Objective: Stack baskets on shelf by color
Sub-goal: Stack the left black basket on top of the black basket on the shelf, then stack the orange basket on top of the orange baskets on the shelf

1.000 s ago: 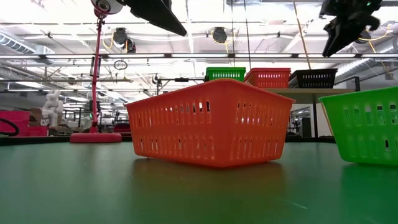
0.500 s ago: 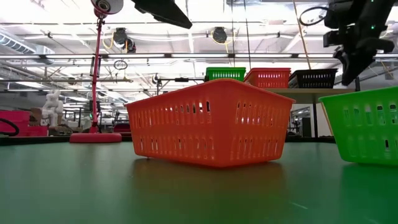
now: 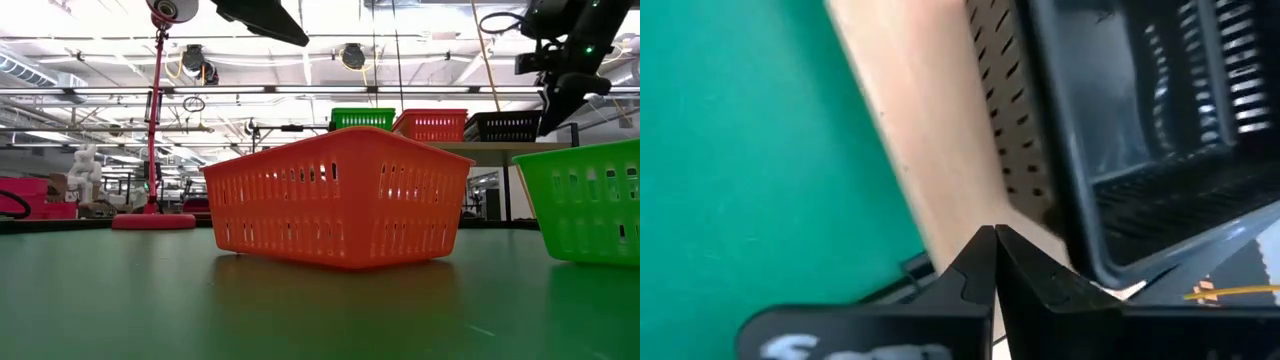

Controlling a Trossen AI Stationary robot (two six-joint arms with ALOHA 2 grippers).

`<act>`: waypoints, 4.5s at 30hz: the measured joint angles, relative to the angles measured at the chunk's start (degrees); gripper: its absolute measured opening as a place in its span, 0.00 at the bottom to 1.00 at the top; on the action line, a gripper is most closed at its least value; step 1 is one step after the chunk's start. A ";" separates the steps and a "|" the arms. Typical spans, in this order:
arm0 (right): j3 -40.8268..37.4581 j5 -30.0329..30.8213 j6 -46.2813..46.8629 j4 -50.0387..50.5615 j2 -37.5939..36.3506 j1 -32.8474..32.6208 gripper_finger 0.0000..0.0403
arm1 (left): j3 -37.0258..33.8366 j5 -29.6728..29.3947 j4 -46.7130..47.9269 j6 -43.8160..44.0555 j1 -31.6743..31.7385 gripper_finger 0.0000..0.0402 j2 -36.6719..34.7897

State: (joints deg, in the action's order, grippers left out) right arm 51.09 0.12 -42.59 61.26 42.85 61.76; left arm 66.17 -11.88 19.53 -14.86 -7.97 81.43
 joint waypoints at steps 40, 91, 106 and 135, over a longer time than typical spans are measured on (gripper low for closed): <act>-1.28 -13.75 47.42 -18.71 -15.07 -30.04 0.00 | 0.04 2.19 -3.82 6.41 -8.32 0.46 7.55; -3.61 9.38 50.88 -56.64 24.26 -87.38 0.00 | 22.14 -15.65 8.95 41.35 -24.95 0.17 40.21; 8.57 18.27 39.65 -56.09 41.25 -87.32 0.10 | 22.08 -15.68 19.84 23.95 -21.84 0.09 30.50; 14.64 9.39 45.96 -46.56 50.55 -82.40 0.02 | 22.08 -15.58 19.75 13.73 -19.99 0.18 29.55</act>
State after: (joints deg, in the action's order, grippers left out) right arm 65.73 9.51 3.37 14.69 93.40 -20.64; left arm 88.25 -27.46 39.28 -1.13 -27.95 110.98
